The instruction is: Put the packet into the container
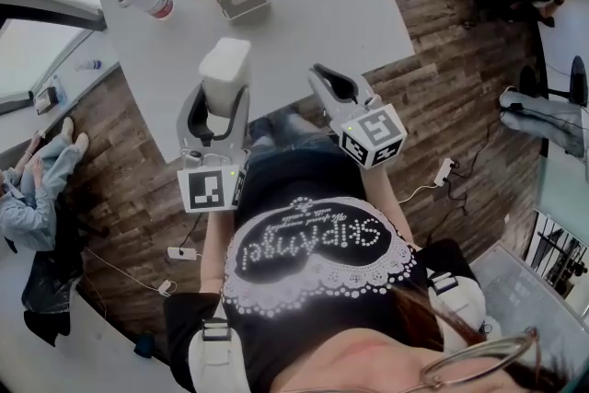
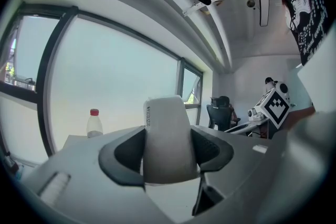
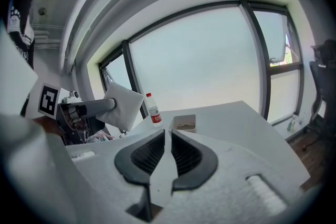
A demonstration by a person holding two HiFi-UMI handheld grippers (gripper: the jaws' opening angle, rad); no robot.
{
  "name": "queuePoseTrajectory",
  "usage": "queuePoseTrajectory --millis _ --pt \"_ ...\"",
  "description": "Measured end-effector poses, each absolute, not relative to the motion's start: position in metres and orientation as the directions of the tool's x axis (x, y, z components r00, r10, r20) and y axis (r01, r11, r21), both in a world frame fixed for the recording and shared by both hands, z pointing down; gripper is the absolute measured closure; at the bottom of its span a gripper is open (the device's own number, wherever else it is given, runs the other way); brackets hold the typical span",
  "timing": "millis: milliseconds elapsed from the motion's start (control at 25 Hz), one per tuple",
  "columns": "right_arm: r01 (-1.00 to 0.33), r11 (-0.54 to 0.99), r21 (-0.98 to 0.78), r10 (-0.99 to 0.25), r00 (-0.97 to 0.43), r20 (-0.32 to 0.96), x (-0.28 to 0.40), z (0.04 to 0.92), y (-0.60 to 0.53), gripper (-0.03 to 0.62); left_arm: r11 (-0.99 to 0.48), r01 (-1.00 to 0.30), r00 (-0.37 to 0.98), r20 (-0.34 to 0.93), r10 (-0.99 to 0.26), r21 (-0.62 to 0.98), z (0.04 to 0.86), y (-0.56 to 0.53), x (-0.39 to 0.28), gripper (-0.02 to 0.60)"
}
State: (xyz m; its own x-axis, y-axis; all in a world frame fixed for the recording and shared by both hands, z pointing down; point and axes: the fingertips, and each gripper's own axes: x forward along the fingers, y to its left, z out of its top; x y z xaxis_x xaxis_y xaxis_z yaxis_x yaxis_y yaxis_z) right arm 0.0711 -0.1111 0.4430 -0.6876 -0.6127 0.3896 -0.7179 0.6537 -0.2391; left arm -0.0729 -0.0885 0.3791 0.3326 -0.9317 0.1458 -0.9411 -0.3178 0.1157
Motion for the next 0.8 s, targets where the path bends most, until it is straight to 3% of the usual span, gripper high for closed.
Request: queuePoseTrajectory --millis 800 --pt "-0.660 0.712 -0.238 -0.559 -0.739 0.377 0.092 0.447 -0.153 0.556 -0.226 -0.966 0.242 0.131 -0.961 0.126 0.380 -0.118 -0.051 0.319"
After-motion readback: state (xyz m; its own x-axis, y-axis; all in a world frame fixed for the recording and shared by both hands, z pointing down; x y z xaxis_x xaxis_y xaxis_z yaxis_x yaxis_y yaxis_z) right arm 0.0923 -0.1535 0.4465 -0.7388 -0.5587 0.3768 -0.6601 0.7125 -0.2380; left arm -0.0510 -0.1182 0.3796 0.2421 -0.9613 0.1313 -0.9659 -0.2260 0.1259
